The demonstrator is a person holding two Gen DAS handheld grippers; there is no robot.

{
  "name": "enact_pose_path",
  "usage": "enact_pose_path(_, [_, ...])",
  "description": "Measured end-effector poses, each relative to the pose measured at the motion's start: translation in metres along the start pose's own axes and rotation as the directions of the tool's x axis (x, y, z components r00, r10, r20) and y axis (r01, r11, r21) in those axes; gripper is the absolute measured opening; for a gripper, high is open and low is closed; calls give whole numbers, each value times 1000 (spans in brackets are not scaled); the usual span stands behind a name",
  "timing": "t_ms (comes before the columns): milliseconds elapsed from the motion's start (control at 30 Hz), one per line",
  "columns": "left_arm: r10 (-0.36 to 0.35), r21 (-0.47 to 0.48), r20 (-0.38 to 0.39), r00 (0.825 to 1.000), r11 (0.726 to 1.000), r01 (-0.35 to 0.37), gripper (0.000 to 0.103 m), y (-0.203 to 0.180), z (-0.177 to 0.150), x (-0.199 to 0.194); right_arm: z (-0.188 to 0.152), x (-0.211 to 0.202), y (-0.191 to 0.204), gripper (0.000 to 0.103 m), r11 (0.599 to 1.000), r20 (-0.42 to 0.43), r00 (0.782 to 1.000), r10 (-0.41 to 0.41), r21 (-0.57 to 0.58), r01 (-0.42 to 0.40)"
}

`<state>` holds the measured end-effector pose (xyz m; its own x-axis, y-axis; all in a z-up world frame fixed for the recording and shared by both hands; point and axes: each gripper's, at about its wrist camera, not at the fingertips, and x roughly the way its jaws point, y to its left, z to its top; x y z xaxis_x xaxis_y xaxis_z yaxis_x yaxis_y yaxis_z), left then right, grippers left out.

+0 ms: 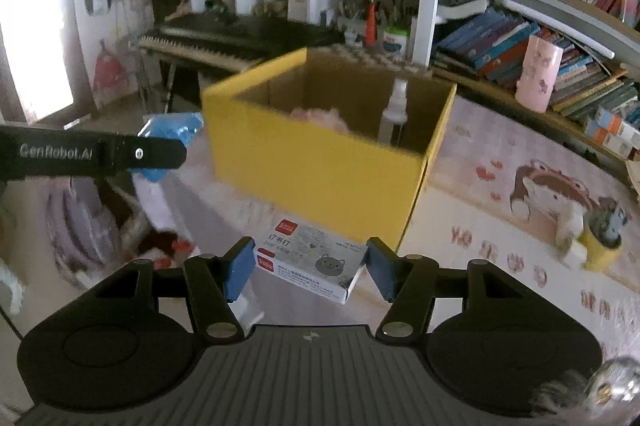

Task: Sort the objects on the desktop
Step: 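Lift the blue toy with the left tool and carry it over the yellow box, then lower the blue toy into the yellow box and open the left tool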

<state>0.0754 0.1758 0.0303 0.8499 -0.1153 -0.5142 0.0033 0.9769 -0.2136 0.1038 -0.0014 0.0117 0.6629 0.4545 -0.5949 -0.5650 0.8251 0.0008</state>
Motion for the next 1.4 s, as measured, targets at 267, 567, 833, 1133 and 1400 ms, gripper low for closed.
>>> enact_pose_path(267, [-11,56,37,999,998,9,27,-6,40,39,49,25,-30,58,1000,85,996,2,-22,0])
enact_pose_path(567, [30,52,30,999,998,-31,27,-6,62,86,74,71,-55,58,993,38,999,30,-119,-26])
enact_pose_path(833, [114,94,-48,992,990,-109,27,1,76,138,90,123,-69,58,970,-79,995,66,-229,-83])
enact_pose_path(1133, [111,98,-172,979,991,-95,27,9,77,174,101,173,-70,58,860,-255,963,90,-467,-204])
enact_pose_path(1400, [117,107,-224,967,990,-95,29,10,72,184,95,195,-67,58,836,-342,936,87,-486,-255])
